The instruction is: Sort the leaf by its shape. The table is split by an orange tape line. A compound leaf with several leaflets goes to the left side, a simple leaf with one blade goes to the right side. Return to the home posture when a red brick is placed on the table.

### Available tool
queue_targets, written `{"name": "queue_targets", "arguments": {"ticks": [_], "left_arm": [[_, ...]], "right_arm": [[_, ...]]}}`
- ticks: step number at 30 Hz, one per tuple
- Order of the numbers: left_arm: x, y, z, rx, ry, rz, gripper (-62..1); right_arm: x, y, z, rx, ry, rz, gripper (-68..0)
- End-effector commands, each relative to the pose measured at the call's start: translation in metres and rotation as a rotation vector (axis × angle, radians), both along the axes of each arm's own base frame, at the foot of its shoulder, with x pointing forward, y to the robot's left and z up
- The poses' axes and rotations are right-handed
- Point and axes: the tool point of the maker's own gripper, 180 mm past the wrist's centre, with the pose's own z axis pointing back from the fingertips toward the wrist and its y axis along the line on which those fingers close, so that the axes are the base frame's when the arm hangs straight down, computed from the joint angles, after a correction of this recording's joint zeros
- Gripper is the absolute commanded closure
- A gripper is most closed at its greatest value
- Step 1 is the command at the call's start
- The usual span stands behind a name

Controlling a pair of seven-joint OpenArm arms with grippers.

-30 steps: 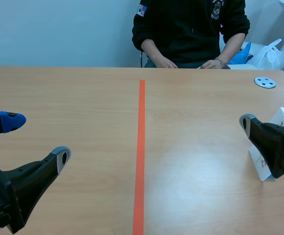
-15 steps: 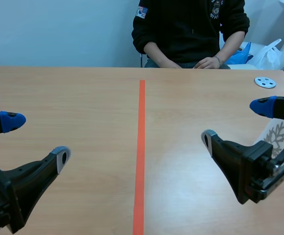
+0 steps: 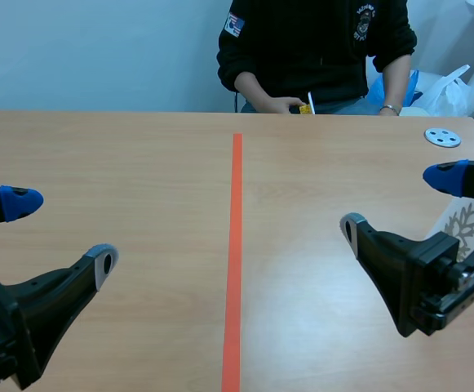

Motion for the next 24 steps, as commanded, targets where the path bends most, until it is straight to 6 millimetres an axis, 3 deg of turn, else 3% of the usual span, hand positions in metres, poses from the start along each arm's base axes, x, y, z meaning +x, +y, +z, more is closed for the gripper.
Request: {"name": "queue_targets", "arguments": {"ticks": [1,24], "left_arm": [[0.002,-0.0019,0.0085,-0.021,-0.027,0.0,-62.3],[0.002,-0.0019,0.0085,-0.021,-0.027,0.0,-62.3]], "right_arm": [[0.0018,-0.0018,0.0062,0.007,-0.022,-0.004,-65.1],[0.0021,-0.0016,0.0075,0.011,-0.029,-0.004,-65.1]]}}
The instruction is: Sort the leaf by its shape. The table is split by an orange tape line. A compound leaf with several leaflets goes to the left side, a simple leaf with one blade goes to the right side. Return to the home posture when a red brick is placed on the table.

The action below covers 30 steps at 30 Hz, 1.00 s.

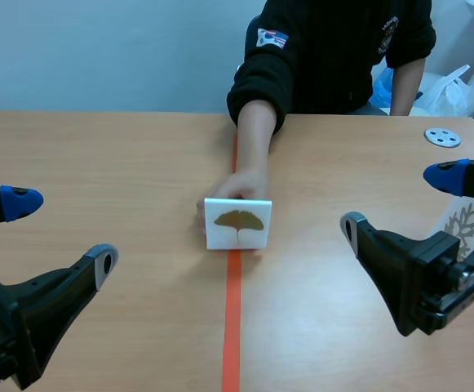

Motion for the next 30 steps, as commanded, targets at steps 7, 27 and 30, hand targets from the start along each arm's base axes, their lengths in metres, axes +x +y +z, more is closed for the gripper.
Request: {"name": "queue_targets", "arguments": {"ticks": [7,27,30], "left_arm": [[0.002,-0.0019,0.0085,-0.021,-0.027,0.0,-62.3],[0.0012,-0.0022,0.0058,-0.013,-0.014,-0.004,-62.3],[0.0011,-0.0021,0.0049,-0.01,-0.01,-0.005,-62.3]], "right_arm": [[0.0019,-0.0017,0.0067,0.008,-0.025,-0.003,-65.1],[0.0058,-0.0086,0.0065,0.002,-0.03,-0.045,-65.1],[0.006,-0.0084,0.0077,0.005,-0.036,-0.045,-65.1]]}}
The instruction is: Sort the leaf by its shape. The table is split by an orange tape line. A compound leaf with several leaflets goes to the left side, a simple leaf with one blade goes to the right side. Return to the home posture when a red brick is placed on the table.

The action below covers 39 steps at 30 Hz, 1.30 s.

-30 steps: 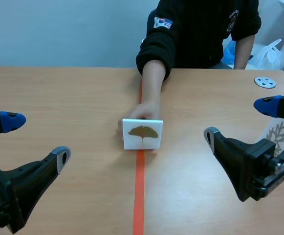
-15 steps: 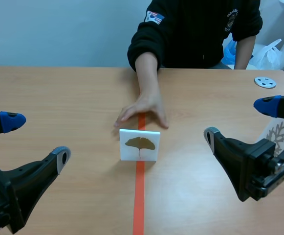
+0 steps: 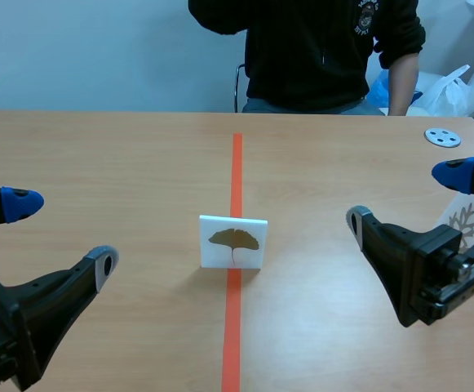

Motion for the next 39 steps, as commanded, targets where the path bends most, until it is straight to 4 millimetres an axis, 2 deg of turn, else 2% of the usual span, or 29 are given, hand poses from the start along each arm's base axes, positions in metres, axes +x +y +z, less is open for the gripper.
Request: {"name": "queue_targets", "arguments": {"ticks": [1,6,15,22,28,35,39], "left_arm": [[0.001,-0.002,0.006,-0.012,-0.013,-0.004,-62.3],[0.003,-0.002,0.005,-0.002,-0.015,-0.006,-62.3],[0.021,0.008,-0.006,0.023,-0.02,0.007,-62.3],[0.024,-0.007,-0.028,0.038,0.006,-0.062,-62.3],[0.035,-0.018,-0.056,0.08,0.018,-0.106,-62.3],[0.061,-0.027,-0.087,0.057,0.027,-0.104,-62.3],[0.073,-0.041,-0.098,0.02,0.032,-0.115,-62.3]], "right_arm": [[0.002,-0.001,0.007,0.011,-0.029,-0.001,-65.1],[0.002,-0.001,0.007,0.011,-0.03,0.0,-65.1],[0.002,-0.001,0.009,0.013,-0.036,0.001,-65.1],[0.002,-0.001,0.009,0.015,-0.039,0.001,-65.1],[0.002,-0.001,0.009,0.015,-0.039,0.001,-65.1],[0.002,-0.001,0.01,0.016,-0.041,0.001,-65.1],[0.002,-0.001,0.01,0.015,-0.042,0.001,-65.1]]}}
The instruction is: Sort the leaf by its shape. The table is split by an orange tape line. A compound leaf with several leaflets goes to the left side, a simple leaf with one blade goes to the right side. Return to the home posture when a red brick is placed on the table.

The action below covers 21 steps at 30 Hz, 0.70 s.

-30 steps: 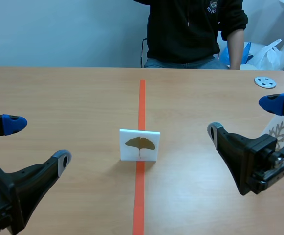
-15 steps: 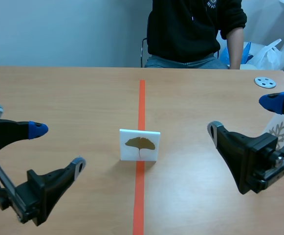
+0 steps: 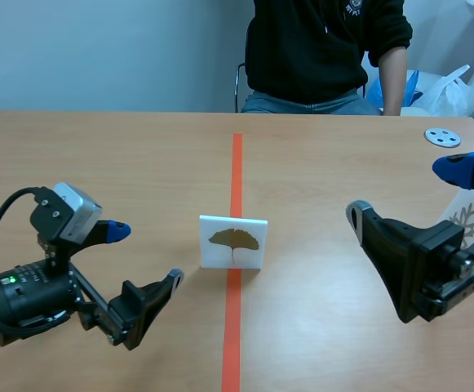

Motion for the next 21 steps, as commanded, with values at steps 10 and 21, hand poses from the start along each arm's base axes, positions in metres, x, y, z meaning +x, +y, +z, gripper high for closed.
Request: {"name": "queue_targets", "arguments": {"ticks": [10,21], "left_arm": [[0.035,-0.056,0.0,-0.037,-0.094,-0.055,-62.3],[0.054,-0.085,-0.016,-0.021,-0.105,-0.072,-62.3]], "right_arm": [[0.001,-0.003,0.003,-0.02,-0.022,-0.002,-65.1],[0.001,-0.003,0.003,-0.02,-0.022,-0.001,-65.1]]}}
